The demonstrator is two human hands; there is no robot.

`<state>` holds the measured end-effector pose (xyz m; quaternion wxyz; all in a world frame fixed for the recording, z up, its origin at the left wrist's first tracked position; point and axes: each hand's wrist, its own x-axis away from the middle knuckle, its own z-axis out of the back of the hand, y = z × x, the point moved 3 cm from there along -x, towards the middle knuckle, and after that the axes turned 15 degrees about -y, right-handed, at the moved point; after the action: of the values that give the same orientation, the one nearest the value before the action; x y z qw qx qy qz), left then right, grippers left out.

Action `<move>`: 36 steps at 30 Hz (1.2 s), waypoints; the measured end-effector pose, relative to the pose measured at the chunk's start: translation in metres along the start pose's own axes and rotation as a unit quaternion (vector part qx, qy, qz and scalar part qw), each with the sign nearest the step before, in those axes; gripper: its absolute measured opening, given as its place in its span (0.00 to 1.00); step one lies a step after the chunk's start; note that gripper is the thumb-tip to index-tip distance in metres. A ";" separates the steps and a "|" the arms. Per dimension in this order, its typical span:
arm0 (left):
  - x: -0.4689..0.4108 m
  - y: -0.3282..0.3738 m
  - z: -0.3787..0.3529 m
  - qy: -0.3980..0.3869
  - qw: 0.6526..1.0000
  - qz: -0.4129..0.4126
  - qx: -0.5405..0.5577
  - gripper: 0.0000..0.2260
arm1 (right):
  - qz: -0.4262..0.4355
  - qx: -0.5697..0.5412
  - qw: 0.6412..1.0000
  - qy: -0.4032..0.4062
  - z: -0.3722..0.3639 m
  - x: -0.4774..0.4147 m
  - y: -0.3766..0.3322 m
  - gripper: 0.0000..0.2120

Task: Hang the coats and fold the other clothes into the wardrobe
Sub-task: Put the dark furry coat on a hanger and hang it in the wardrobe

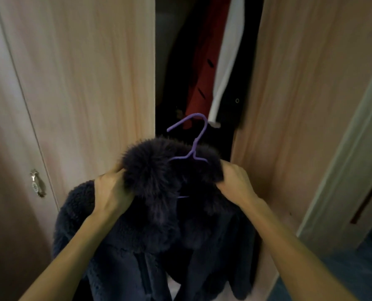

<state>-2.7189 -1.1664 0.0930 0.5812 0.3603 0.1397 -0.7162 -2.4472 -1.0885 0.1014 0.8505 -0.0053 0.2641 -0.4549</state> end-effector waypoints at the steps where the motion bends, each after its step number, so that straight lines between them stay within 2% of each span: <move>1: -0.004 -0.004 0.000 -0.005 1.000 0.002 0.001 0.17 | 0.001 0.009 1.000 0.010 0.000 -0.001 -0.009 0.06; 4: -0.020 -0.006 -0.003 -0.046 0.999 0.005 -0.015 0.16 | -0.009 0.033 0.997 0.072 0.003 -0.001 -0.028 0.12; 7: -0.036 -0.005 -0.006 -0.088 0.995 -0.021 -0.048 0.14 | -0.042 0.058 0.990 0.124 0.010 0.002 -0.035 0.13; 11: -0.052 -0.013 -0.010 -0.197 0.972 -0.045 -0.119 0.24 | -0.106 0.060 0.982 0.147 0.018 0.009 -0.033 0.14; 14: -0.059 -0.025 -0.015 -0.237 0.958 -0.048 -0.156 0.28 | -0.135 0.064 0.976 0.161 0.020 0.014 -0.032 0.19; 22: -0.098 -0.029 -0.044 -0.216 0.960 -0.080 -0.159 0.22 | -0.194 0.080 0.959 0.190 0.018 0.013 -0.003 0.17; 24: -0.115 -0.028 -0.051 -0.210 0.961 -0.083 -0.157 0.22 | -0.213 0.047 0.955 0.203 0.021 0.011 0.008 0.17; 26: -0.133 -0.026 -0.056 -0.196 0.965 -0.084 -0.152 0.22 | -0.223 -0.028 0.943 0.246 0.027 0.008 0.020 0.13; 29: -0.162 -0.020 -0.070 -0.184 0.962 -0.092 -0.179 0.22 | -0.176 -0.046 0.950 0.253 0.027 -0.005 0.032 0.13; 33: -0.205 -0.023 -0.100 -0.225 0.926 -0.080 -0.293 0.25 | -0.166 -0.065 0.946 0.269 0.009 -0.033 0.051 0.16; 36: -0.223 -0.031 -0.127 -0.275 0.868 -0.086 -0.405 0.27 | -0.188 -0.122 0.933 0.282 0.008 -0.046 0.072 0.18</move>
<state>-2.6886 -0.9151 0.1484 0.6271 -0.1320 0.2824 -0.7139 -2.4092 -1.0123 0.1107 0.6330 -0.0297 0.5407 -0.5533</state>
